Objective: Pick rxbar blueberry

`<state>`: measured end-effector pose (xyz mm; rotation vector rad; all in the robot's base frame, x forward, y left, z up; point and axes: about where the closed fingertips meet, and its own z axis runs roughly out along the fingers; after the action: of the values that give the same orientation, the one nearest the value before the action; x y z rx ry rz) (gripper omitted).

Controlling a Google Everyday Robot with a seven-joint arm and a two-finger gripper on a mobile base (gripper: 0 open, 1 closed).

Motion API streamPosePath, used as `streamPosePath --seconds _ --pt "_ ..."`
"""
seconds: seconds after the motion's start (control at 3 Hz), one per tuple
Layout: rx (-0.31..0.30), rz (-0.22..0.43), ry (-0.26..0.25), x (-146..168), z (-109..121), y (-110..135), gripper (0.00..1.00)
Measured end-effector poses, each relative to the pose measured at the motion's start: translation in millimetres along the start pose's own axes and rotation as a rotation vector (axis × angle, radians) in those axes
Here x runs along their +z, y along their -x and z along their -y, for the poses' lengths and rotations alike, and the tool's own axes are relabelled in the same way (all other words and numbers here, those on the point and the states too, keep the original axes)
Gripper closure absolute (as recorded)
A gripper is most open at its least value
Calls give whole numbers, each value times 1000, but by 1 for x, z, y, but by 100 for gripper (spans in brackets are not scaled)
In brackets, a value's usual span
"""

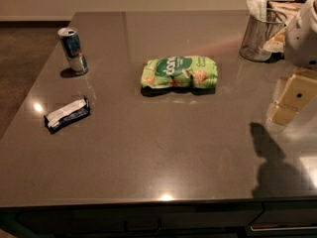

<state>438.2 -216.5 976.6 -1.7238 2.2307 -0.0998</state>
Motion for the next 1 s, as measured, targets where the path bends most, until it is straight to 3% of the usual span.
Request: streamPosePath --seconds 0.33,0.67,1.0 --pt "-10 0 -3 -1 1 6 0" --pt "-52 1 -15 -5 3 32 0" --pt "-140 22 -17 0 -1 89 0"
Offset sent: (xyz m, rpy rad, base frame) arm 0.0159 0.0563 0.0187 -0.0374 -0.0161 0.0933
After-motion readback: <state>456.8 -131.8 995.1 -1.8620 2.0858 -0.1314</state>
